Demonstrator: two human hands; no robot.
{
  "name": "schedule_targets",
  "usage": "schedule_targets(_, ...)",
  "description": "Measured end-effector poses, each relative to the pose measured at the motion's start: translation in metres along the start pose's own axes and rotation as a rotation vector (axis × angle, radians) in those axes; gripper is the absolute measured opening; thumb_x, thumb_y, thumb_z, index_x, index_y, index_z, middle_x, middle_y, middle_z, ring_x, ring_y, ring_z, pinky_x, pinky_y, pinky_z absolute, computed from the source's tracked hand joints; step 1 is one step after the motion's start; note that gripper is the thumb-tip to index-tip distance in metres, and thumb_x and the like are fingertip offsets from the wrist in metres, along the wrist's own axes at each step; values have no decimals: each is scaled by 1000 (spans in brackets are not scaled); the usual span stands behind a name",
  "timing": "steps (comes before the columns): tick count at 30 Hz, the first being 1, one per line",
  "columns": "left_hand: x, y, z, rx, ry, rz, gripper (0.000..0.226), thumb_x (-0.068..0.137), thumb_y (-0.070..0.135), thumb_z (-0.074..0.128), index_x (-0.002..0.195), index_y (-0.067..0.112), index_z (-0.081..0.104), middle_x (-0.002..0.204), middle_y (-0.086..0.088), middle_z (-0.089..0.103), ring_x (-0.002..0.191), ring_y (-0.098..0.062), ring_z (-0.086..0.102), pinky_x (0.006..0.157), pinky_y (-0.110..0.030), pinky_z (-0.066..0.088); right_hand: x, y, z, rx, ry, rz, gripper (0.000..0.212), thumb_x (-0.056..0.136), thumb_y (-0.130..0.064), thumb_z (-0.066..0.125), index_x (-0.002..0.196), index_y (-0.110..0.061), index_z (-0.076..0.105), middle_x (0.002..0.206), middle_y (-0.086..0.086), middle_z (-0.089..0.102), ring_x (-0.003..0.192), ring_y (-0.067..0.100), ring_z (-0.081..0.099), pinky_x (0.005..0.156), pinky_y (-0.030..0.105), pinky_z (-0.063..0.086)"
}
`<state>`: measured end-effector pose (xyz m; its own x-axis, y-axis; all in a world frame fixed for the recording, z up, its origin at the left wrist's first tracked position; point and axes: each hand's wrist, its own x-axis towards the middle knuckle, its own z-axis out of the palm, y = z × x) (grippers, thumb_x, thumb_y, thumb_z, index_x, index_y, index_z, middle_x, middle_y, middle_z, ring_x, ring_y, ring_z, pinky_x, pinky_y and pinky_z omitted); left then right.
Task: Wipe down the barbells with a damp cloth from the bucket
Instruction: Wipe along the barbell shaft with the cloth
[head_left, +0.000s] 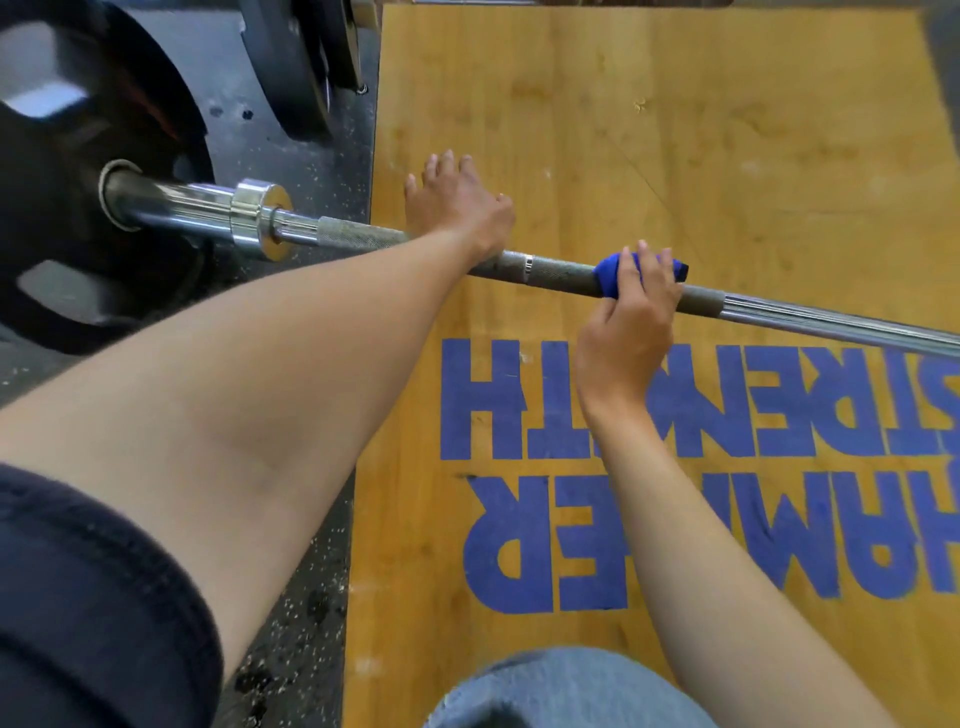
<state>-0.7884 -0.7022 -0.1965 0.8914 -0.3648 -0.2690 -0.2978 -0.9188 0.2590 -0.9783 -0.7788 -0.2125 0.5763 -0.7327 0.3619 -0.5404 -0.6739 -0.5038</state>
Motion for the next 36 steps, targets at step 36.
schedule_targets(36, -1, 5, -6, -51, 218, 99, 73, 97, 47, 44, 159, 12, 27, 168, -5, 23, 156, -21, 16, 128, -42, 10, 1, -12, -7, -50, -290, -453, 60, 88, 14, 45, 147, 1, 48, 156, 15, 43, 148, 33, 34, 121, 44, 31)
